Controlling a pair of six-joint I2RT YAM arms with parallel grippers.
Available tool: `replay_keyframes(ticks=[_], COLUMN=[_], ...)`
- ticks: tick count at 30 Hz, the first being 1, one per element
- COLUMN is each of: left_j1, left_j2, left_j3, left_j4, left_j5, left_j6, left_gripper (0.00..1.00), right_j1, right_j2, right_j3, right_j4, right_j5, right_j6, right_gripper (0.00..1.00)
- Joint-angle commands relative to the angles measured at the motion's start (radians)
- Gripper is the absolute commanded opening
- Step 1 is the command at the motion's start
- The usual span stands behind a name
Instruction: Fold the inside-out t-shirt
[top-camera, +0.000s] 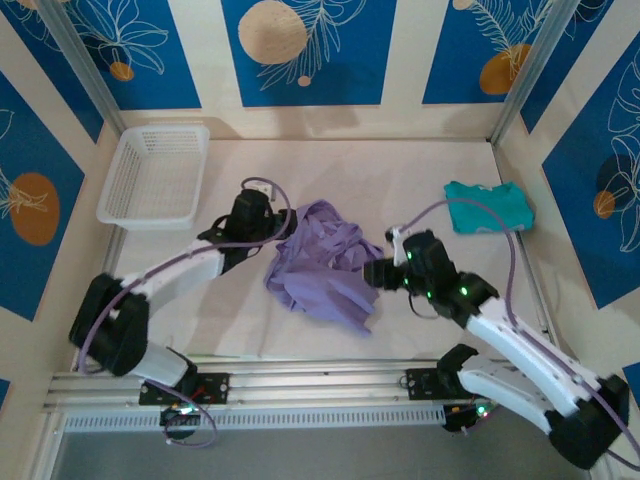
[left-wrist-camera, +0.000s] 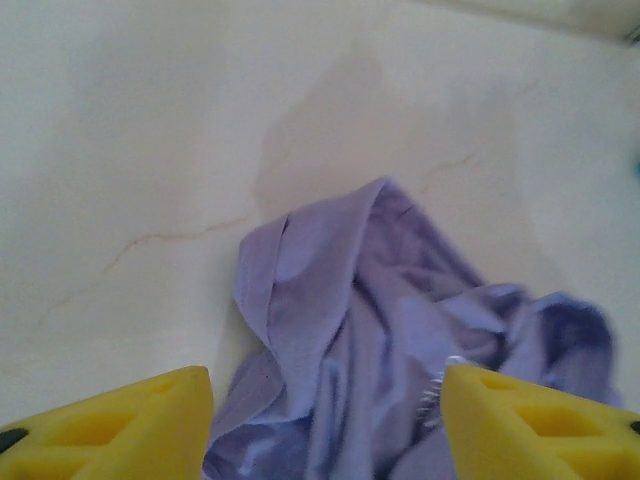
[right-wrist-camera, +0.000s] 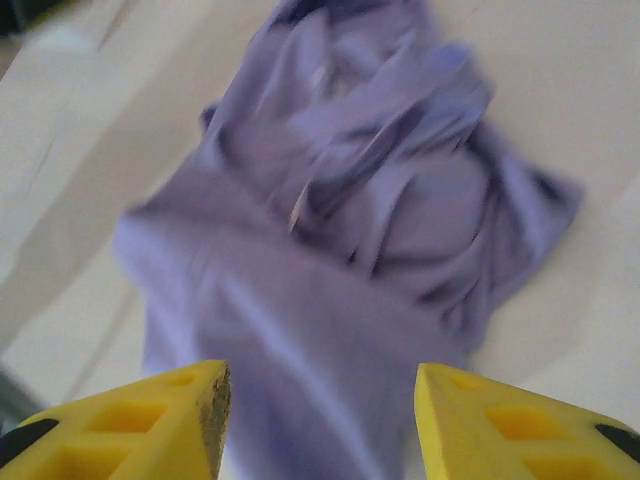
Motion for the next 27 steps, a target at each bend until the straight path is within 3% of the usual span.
replay_keyframes(ticks=[1,9,13,15,18,19,22,27], left_j1=[0.03,0.072,0.072,0.076,0.1,0.11,0.147,0.184], left_j2=[0.102,0.348,0.417,0.446,0.45,0.439,0.366,0.181], left_j3=[0.079,0.222,0.266,0.294,0.323,0.329,0.351,0.409], left_j4=[0.01,0.012,0.013,0.006,0.0,0.003,0.009,0.02], left_j5=[0.089,0.277,0.301,0.307,0.317,0.318,0.325,0.295], left_j6=[0.0,-0.012,-0.013,-0.01,-0.013,-0.01,0.003,0.045], left_gripper=[0.66,0.69,0.53,0.34,0.05,0.0,0.0,0.0], right_j1=[-0.109,-0.209,-0.217,-0.224,-0.241,-0.25,-0.289,-0.359], right_j2=[0.212,0.711,0.835,0.872,0.857,0.838,0.753,0.582], right_j3=[0.087,0.327,0.372,0.406,0.449,0.459,0.5,0.583], right_j4=[0.182,0.199,0.248,0.254,0.241,0.235,0.215,0.223], right_j5=[-0.082,-0.163,-0.251,-0.285,-0.271,-0.268,-0.275,-0.365], right_j6=[-0.038,0.0,0.024,0.027,-0.001,-0.015,-0.066,-0.128], right_gripper=[0.56,0.58,0.49,0.32,0.13,0.09,0.01,0.0])
